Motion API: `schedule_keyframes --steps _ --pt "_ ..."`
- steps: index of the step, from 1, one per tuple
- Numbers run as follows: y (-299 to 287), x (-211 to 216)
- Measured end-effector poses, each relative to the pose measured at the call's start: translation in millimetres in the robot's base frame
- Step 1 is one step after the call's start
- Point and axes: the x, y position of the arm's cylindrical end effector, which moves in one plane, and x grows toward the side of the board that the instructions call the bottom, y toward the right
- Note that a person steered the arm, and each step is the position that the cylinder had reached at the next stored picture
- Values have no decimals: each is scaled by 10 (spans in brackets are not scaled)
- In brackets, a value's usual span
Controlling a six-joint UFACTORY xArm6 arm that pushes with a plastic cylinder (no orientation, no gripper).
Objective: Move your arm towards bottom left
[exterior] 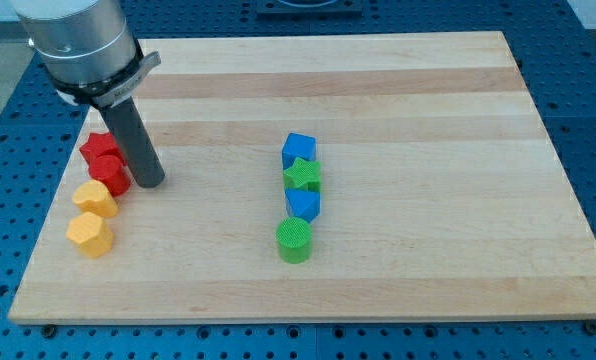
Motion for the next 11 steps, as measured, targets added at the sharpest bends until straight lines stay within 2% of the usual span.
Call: schedule_keyframes --steps 2,4,6,7,9,10,11 --pt "3 26" --pt "224 593" --pt "175 1155" --pt "-52 1122" --pt "-109 930" --pt "-116 1021" --pt "-392 1142"
